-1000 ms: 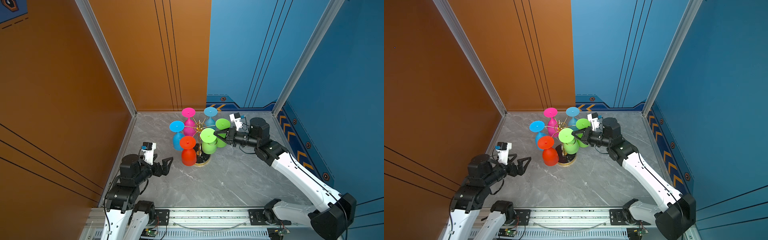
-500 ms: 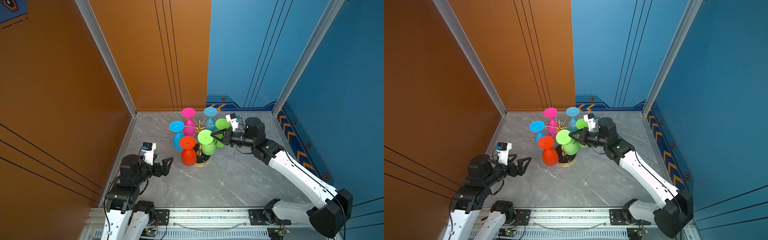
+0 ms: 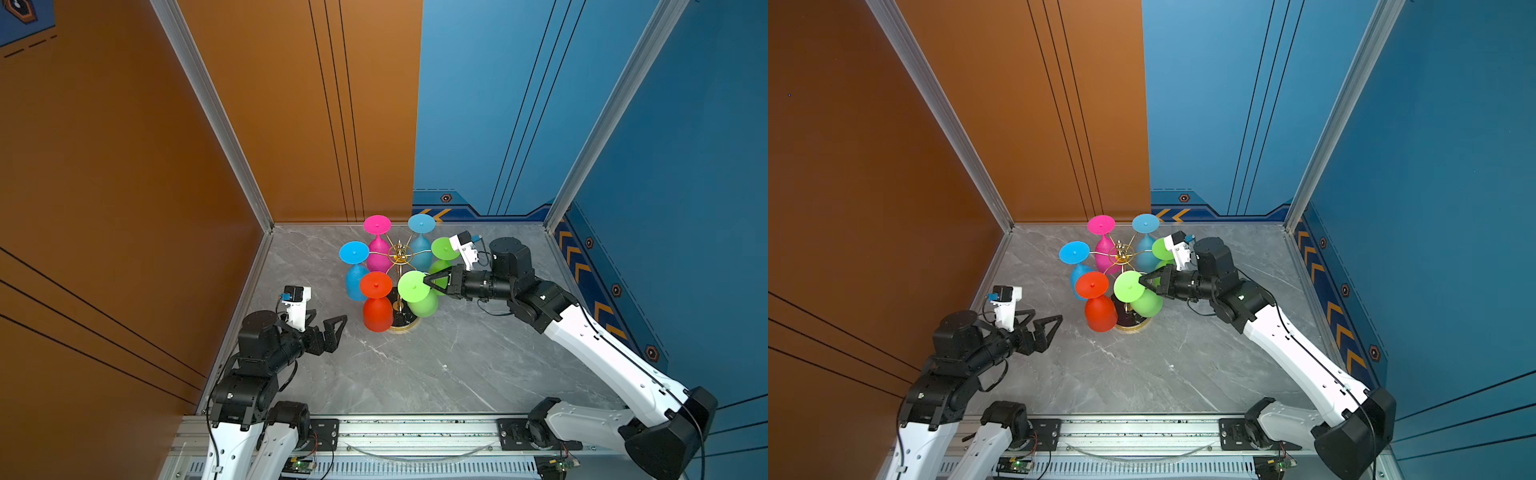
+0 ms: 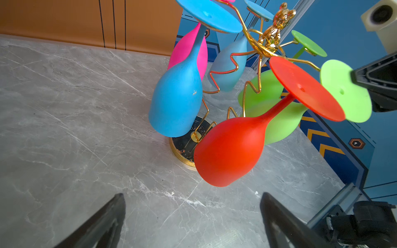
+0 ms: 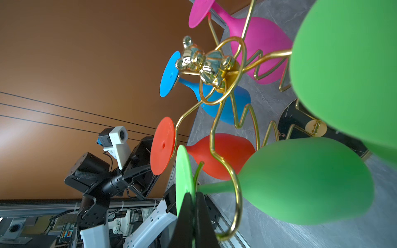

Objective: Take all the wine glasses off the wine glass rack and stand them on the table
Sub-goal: 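Pull the light green glass off the rack hook with the right gripper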

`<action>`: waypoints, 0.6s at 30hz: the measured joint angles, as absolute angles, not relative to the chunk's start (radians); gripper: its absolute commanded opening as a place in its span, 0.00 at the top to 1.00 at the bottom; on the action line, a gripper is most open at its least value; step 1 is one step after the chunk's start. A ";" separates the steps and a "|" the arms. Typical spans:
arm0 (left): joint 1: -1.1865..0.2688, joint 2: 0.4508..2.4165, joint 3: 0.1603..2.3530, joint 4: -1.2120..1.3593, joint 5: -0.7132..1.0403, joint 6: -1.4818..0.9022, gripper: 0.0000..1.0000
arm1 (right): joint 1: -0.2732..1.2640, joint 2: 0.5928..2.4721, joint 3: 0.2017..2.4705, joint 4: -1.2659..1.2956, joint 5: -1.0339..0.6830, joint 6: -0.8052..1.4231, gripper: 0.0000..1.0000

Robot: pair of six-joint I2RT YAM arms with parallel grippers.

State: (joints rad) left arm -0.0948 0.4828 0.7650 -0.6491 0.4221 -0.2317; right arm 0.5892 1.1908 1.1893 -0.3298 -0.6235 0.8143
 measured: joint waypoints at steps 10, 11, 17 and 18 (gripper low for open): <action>-0.095 0.464 0.820 -0.672 0.556 -0.348 0.00 | 0.590 1.103 1.195 -0.471 -0.631 0.683 1.00; -0.095 0.465 0.820 -0.675 0.575 -0.362 0.01 | 0.590 1.099 1.195 -0.481 -0.632 0.672 1.00; -0.100 0.442 0.801 -0.679 0.698 -0.441 0.04 | 0.603 1.061 1.186 -0.505 -0.659 0.612 1.00; -0.100 0.429 0.793 -0.680 0.717 -0.456 0.04 | 0.610 1.051 1.178 -0.506 -0.665 0.598 1.00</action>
